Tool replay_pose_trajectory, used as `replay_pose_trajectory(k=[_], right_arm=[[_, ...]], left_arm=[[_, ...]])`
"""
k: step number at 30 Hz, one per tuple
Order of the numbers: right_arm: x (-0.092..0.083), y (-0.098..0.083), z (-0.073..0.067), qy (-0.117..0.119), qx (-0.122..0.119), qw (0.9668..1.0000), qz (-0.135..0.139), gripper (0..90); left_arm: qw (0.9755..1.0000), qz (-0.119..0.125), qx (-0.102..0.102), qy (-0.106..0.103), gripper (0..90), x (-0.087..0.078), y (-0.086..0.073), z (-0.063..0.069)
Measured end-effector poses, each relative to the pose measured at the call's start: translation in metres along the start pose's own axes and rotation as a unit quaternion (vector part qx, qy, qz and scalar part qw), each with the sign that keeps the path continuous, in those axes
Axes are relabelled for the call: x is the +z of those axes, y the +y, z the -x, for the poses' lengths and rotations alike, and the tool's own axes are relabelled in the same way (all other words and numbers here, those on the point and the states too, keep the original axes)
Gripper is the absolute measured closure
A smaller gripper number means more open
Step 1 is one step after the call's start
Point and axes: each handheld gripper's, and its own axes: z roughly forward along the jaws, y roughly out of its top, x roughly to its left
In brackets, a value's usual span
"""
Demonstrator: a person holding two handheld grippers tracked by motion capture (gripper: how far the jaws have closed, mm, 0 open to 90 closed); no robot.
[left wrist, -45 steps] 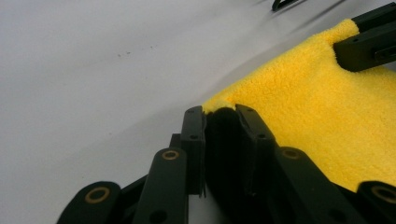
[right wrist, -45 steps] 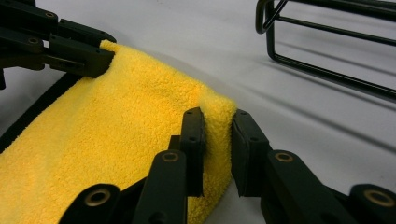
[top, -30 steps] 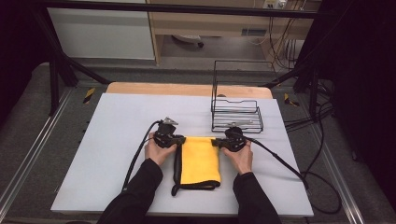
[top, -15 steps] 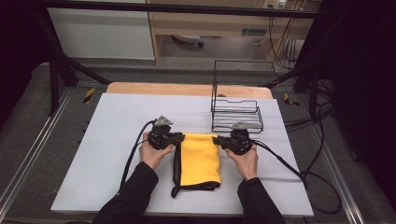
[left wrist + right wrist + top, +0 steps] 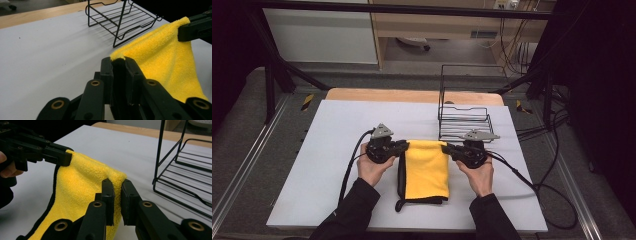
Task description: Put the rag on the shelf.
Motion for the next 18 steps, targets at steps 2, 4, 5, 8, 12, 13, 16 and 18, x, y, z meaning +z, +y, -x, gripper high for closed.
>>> replay_pose_trajectory(k=[2, 4, 5, 8, 12, 13, 16, 18], right_arm=[[-0.003, 0.002, -0.003, 0.000, -0.007, 1.0000, 0.006, 82.9], [-0.005, 0.005, -0.006, -0.003, -0.012, 0.9998, 0.012, 82.9], [-0.006, 0.006, -0.008, -0.004, -0.016, 0.9998, 0.015, 82.9], [-0.009, 0.008, -0.011, -0.003, -0.019, 0.9996, 0.023, 82.9], [-0.015, 0.012, -0.014, -0.006, -0.024, 0.9991, 0.035, 82.9], [-0.016, 0.013, -0.015, -0.005, -0.026, 0.9990, 0.037, 82.9], [-0.020, 0.017, -0.017, -0.005, -0.029, 0.9985, 0.047, 82.9], [-0.022, 0.019, -0.019, -0.005, -0.033, 0.9980, 0.054, 83.0]], left_arm=[[1.0000, 0.006, 0.003, 0.004, 78.5, -0.004, 0.002, 0.002], [0.9999, 0.011, 0.006, 0.008, 78.6, -0.008, 0.003, 0.005], [0.9998, 0.014, 0.006, 0.008, 78.6, -0.010, 0.003, 0.006], [0.9997, 0.024, 0.007, 0.007, 78.6, -0.015, 0.005, 0.008], [0.9992, 0.039, 0.004, 0.003, 78.7, -0.021, 0.007, 0.012], [0.9992, 0.040, 0.007, 0.003, 78.7, -0.022, 0.008, 0.012], [0.9987, 0.050, 0.006, 0.003, 78.7, -0.026, 0.010, 0.014], [0.9983, 0.059, 0.005, 0.001, 78.7, -0.030, 0.012, 0.015]])
